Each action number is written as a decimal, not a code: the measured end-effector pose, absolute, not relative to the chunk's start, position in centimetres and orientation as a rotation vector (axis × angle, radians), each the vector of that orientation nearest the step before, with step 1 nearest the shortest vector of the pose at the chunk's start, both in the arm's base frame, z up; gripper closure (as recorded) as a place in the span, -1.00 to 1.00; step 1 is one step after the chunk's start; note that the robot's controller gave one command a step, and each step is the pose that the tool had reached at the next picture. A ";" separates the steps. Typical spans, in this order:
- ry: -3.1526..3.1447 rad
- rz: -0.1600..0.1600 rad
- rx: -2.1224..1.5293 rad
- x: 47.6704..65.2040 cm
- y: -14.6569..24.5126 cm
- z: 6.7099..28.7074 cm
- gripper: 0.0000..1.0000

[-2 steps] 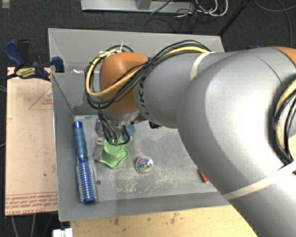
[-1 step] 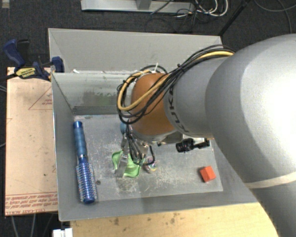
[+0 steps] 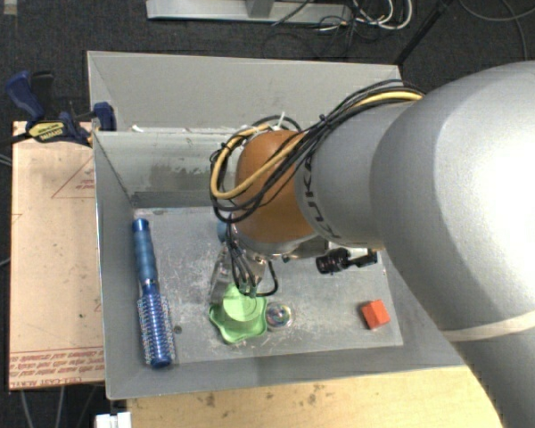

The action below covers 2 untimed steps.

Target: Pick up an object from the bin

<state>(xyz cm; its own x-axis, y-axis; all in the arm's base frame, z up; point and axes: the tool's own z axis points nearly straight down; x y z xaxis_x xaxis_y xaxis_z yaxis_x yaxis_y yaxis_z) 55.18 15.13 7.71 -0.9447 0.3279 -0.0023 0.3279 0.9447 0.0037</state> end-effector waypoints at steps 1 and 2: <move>3.125 0.008 0.201 55.1 16.0 7.5 1.00; 3.134 0.003 0.203 54.7 15.8 7.0 -1.00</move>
Offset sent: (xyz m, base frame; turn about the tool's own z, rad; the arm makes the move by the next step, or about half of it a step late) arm -0.0050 0.0065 -0.0071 -0.2055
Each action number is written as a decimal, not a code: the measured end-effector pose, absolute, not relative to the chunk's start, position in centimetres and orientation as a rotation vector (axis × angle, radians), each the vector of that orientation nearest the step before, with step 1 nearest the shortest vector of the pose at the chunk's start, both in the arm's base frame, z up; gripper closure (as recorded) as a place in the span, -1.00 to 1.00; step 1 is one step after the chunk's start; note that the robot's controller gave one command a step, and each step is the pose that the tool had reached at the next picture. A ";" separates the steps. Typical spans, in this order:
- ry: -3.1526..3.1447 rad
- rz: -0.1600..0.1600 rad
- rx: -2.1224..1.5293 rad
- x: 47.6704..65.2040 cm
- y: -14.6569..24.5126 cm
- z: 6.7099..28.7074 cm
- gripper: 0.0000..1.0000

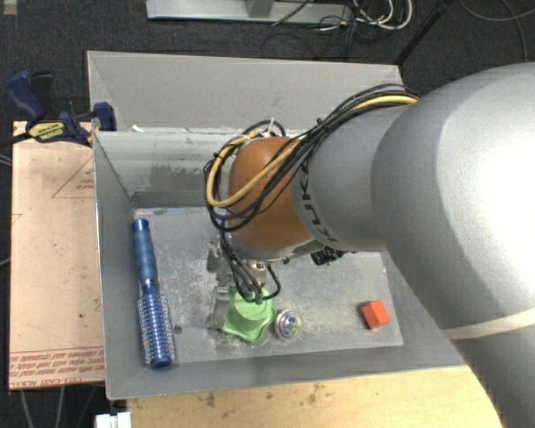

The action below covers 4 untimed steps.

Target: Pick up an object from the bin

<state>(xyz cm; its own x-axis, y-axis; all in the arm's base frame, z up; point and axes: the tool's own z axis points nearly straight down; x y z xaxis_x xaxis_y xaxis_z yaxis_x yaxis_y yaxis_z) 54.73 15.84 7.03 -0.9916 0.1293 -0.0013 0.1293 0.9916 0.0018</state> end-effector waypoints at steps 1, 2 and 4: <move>3.138 -0.003 -0.107 50.8 7.4 13.3 -1.00; 3.145 0.003 0.015 49.3 10.2 7.5 -1.00; 3.135 0.001 0.039 54.6 7.8 10.2 1.00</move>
Offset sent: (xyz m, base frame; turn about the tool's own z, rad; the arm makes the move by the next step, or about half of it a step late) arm -0.0404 -0.0821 0.0618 -0.2034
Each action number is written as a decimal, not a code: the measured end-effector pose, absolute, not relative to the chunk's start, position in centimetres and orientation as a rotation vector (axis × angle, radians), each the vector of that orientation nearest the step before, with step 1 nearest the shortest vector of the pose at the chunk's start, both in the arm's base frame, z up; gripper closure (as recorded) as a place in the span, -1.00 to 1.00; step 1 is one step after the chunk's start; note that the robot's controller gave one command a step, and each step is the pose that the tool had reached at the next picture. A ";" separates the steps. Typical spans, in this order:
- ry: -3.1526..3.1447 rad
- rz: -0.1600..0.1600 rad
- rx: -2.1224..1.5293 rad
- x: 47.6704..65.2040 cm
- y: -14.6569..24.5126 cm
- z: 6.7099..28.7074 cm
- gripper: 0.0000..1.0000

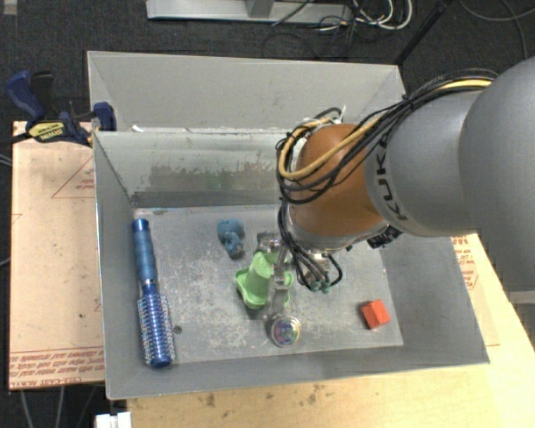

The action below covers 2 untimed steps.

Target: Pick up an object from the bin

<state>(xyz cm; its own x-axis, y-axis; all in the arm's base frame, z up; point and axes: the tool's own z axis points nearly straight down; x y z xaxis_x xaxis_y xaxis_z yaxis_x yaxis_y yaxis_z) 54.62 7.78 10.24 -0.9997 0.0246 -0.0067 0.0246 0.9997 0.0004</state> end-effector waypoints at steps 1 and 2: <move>3.131 0.002 0.059 56.0 6.2 18.4 1.00; 3.128 0.004 0.099 58.1 7.2 27.6 1.00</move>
Offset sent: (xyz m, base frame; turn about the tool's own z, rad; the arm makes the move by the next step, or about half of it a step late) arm 0.0114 -0.0156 0.0772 0.0104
